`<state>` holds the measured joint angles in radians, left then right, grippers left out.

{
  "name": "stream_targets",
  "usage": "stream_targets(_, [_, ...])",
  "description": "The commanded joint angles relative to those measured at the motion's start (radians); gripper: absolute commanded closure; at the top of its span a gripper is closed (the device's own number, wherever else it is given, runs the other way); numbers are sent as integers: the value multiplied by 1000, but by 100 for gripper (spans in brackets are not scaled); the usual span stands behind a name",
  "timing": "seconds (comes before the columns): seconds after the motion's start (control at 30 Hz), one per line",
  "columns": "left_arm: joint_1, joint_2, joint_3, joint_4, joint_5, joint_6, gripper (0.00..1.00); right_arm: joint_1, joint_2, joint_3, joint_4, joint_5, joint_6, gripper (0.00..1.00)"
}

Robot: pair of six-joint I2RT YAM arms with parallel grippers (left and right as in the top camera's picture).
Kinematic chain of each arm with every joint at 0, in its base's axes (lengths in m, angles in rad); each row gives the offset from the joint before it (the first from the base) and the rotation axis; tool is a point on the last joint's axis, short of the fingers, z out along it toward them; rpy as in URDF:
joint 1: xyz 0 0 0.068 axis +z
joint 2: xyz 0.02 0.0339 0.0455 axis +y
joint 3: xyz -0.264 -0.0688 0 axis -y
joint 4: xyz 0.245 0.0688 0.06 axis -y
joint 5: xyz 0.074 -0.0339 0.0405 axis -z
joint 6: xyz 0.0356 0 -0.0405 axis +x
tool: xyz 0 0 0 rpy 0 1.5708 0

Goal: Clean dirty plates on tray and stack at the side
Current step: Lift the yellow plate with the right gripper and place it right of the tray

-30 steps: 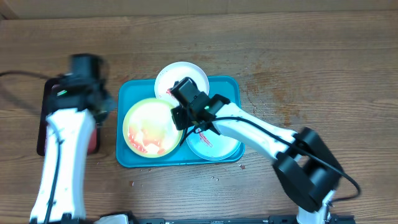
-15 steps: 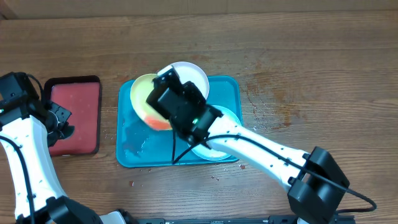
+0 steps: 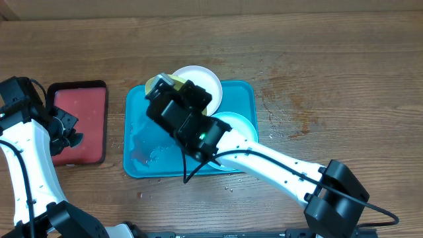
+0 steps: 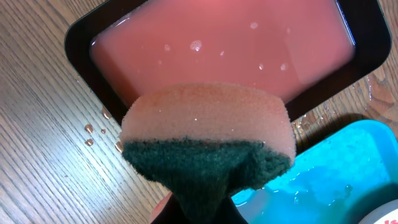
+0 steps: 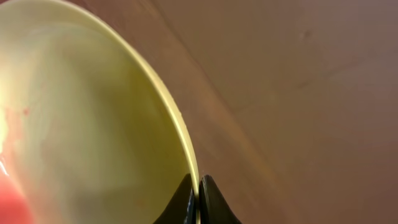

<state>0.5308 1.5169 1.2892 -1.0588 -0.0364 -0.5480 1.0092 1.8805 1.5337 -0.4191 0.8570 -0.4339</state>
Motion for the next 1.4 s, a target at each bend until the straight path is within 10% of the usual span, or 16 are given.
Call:
stream_targets(0.0, [4,4,2,1,11,14,96,29,-35,32,65,131,-202,96])
stream_targets(0.4, [4,4,2,13,11,14,96,33,-35,32,115,141,-111,96])
stream_targets(0.63, [4,4,2,15,12,13,96,15,-34,32,-63,-394,10,96])
stream_targets(0.9, [3,4,2,14,35,22,96,15,-34,32,269,335,-19,96])
stream_targets(1.1, [3,4,2,15,35,26,96,6,-30,31,-154,-324,-192,96])
stream_targets(1.37, [3,4,2,19,37,29,96,-12,-29,31,31,-34,67,96])
